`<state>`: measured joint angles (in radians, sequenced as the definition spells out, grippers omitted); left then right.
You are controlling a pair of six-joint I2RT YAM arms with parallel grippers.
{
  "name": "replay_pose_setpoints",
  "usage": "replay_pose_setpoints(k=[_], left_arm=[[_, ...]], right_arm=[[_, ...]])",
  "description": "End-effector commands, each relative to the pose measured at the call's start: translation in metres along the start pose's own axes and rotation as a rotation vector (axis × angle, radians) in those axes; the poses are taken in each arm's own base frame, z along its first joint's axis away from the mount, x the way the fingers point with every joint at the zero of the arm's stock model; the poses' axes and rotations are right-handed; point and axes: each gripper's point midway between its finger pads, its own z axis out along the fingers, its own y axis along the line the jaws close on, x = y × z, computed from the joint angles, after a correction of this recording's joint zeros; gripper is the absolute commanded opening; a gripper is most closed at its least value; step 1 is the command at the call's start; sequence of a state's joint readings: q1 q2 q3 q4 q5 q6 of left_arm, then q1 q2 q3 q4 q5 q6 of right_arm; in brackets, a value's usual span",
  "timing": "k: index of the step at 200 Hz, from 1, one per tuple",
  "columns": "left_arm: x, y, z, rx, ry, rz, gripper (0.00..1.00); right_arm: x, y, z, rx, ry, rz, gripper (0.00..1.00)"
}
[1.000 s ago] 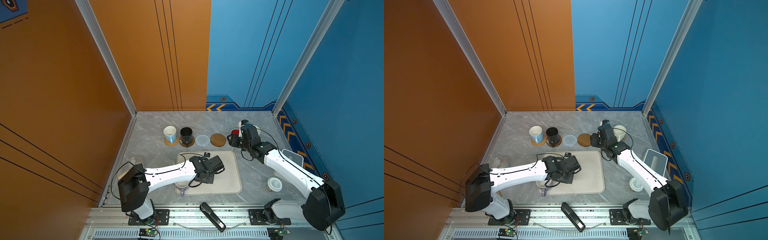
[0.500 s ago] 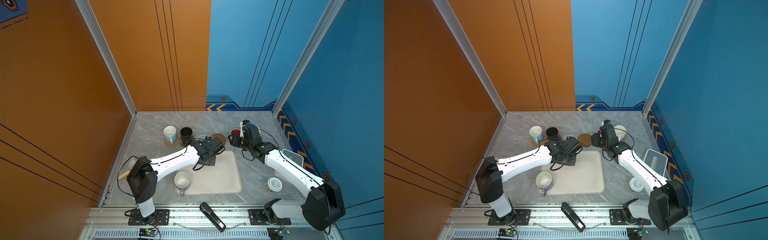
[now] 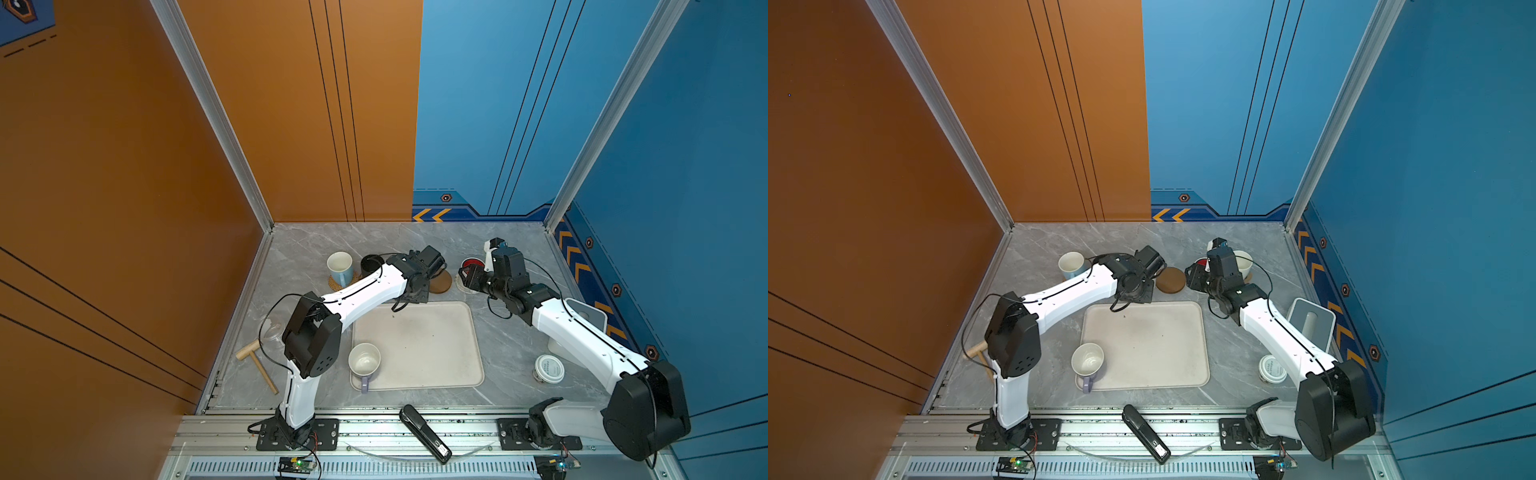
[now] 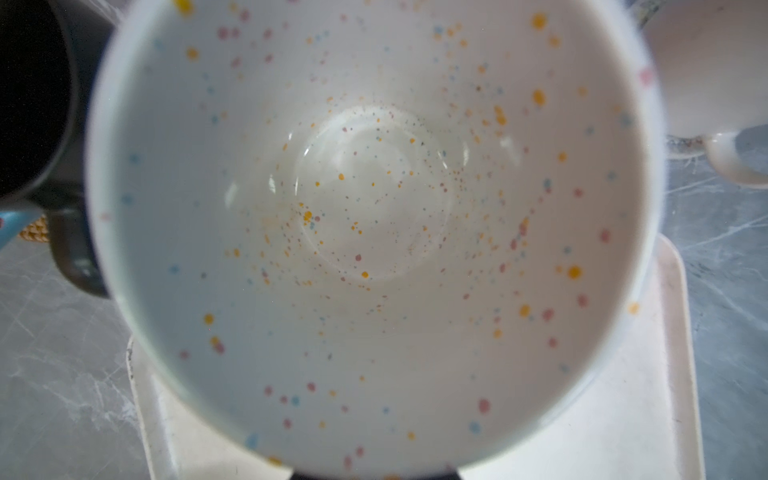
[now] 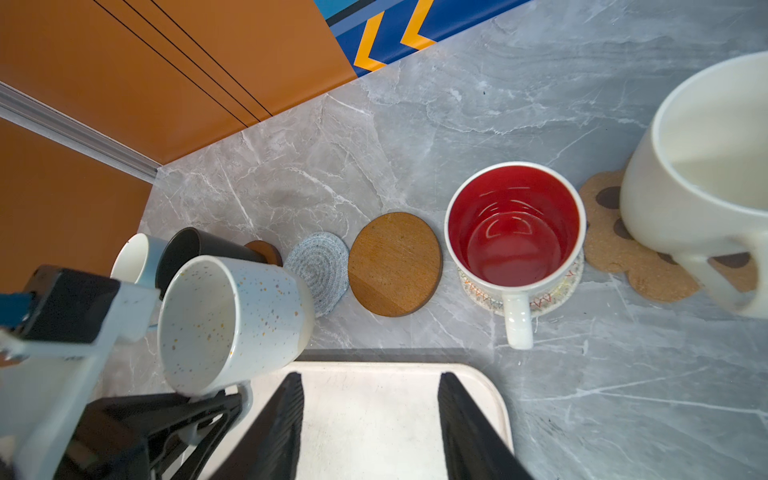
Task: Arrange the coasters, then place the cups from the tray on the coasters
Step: 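Lift the speckled white mug with left gripper toward the grey knitted coaster, then lower the speckled mug onto the grey knitted coaster and open left gripper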
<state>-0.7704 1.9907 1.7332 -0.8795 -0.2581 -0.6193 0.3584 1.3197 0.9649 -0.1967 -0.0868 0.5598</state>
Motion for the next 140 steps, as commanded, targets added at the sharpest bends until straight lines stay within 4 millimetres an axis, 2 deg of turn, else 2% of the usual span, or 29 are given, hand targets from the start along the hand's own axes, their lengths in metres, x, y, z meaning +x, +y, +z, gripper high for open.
replay_pose_setpoints(k=[1, 61, 140], left_arm=[[-0.03, 0.004, -0.009, -0.006, -0.067, 0.001, 0.0], [-0.05, 0.007, 0.011, -0.001, -0.052, -0.032, 0.0], [-0.051, 0.014, 0.031, -0.018, -0.015, -0.073, 0.0]], right_arm=[[0.005, -0.003, 0.005, -0.012, 0.016, 0.025, 0.51], [0.007, -0.01, 0.01, -0.012, 0.028, 0.043, 0.51], [0.008, -0.016, 0.012, -0.01, 0.033, 0.061, 0.51]])
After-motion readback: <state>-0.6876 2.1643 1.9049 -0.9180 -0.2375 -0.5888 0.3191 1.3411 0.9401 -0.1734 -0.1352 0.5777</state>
